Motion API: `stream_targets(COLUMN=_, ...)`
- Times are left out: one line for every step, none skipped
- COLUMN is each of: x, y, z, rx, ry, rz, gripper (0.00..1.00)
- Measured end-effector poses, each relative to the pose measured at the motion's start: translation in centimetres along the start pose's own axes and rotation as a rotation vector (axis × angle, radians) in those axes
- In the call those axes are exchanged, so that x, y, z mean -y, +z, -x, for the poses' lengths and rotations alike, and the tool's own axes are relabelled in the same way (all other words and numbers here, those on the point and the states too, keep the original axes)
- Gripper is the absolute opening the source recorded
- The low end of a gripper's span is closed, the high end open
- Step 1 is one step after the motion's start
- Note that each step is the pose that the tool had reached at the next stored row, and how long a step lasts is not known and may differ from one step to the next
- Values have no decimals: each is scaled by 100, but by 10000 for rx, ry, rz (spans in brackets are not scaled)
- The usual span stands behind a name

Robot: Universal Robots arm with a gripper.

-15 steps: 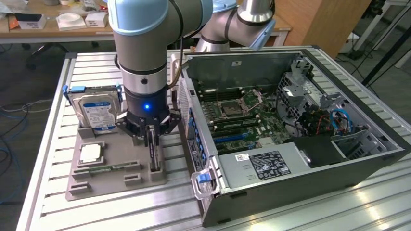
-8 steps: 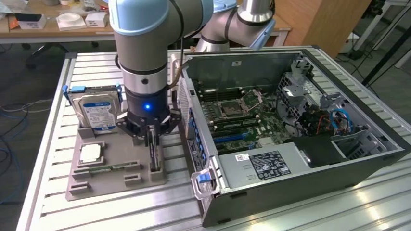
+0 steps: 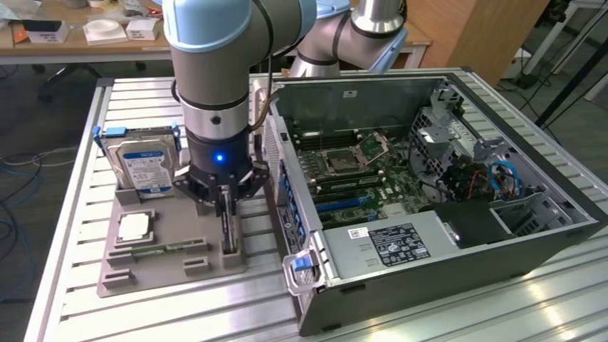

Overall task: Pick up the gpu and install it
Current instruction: 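Pick up the gpu and move the gpu toward the slot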

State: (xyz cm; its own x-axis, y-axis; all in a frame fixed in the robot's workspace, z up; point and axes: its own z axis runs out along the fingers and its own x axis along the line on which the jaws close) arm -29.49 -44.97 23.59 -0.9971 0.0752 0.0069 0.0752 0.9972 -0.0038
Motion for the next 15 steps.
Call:
stream_targets(x=0, y=0, z=0, rx=-2, ry=-1, rz=0, gripper=31)
stream_targets(x=0, y=0, z=0, rx=-2, ry=0, rz=0, gripper=31)
stream_targets(x=0, y=0, z=0, rx=-1, ry=-1, rz=0, gripper=26)
stream_targets(x=0, y=0, z=0, rx=-1, ry=0, rz=0, gripper=26)
stream_targets(x=0, y=0, z=0, rx=-1, ry=0, rz=0, gripper=26)
stream_targets(x=0, y=0, z=0, rx=-1, ry=0, rz=0, gripper=26)
stream_targets(x=0, y=0, z=0, rx=-1, ry=0, rz=0, gripper=26)
stream_targets(x=0, y=0, z=0, rx=0, ry=0, rz=0, gripper=26)
stream_targets(x=0, y=0, z=0, rx=0, ry=0, rz=0, gripper=26)
stream_targets(x=0, y=0, z=0, rx=0, ry=0, rz=0, gripper=26)
stream_targets(x=0, y=0, z=0, rx=-1, ry=0, rz=0, gripper=26)
stream_targets(x=0, y=0, z=0, rx=0, ry=1, rz=0, gripper=26)
stream_targets(x=0, y=0, z=0, rx=0, ry=0, rz=0, gripper=26)
stream_targets(x=0, y=0, z=0, rx=0, ry=0, rz=0, gripper=26)
stream_targets(x=0, y=0, z=0, rx=0, ry=0, rz=1, gripper=26)
